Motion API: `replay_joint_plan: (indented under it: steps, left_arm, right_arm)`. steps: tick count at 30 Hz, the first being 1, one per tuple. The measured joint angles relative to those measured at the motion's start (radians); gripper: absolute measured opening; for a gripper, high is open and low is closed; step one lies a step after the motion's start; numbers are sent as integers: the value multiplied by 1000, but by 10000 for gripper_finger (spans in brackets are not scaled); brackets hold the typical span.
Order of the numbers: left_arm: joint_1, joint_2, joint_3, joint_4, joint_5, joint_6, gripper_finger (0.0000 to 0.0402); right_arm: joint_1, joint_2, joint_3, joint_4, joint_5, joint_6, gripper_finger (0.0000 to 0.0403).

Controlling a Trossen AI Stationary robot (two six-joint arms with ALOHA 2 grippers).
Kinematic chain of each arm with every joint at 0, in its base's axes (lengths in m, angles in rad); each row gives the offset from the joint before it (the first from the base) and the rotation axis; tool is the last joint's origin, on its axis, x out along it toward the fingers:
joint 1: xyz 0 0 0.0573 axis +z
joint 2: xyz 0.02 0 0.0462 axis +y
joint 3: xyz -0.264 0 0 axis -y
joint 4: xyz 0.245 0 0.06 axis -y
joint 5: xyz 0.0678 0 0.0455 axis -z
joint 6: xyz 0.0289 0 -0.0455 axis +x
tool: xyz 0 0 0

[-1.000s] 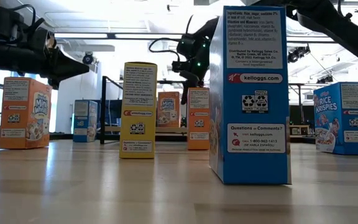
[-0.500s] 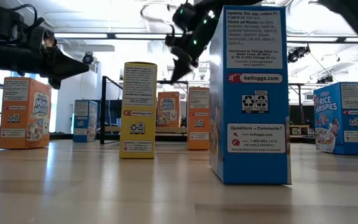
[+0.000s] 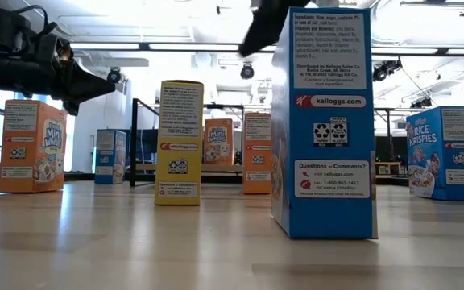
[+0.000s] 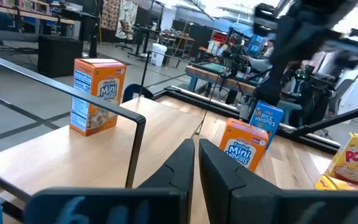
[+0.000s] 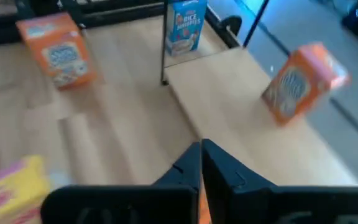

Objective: Stack cereal on shelf
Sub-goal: Put the bottom right yellow cereal box on the shelf

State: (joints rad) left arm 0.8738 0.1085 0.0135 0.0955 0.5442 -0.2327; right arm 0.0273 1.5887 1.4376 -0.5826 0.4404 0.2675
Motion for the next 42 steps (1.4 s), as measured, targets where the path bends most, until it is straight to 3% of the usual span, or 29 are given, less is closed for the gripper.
replay_joint_plan:
  steps: [6, 13, 18, 21, 25, 37, 42]
  left_arm:
    - [-5, 0, 0, -1, 0, -1, 16]
    - [-18, 0, 0, -1, 0, 0, 16]
    - [-30, 0, 0, -1, -1, 0, 16]
    - [-37, 0, 0, -1, -2, 0, 16]
    - [-45, 0, 0, -1, -2, 0, 16]
    - [-49, 0, 0, 5, -2, -9, 16]
    - [-49, 0, 0, 5, -2, -10, 16]
  right_arm:
    - [157, -20, 41, -331, 33, 469, 24]
    - [349, -20, 48, -570, -138, 1082, 157]
    - [523, -20, 48, -634, -174, 1506, 265]
    - [634, -15, 48, -686, -205, 1761, 302]
    - [759, 12, 47, -753, -315, 2037, 317]
    - [779, 85, 46, -713, -543, 2107, 319]
    - [778, 116, 46, -691, -565, 2115, 319]
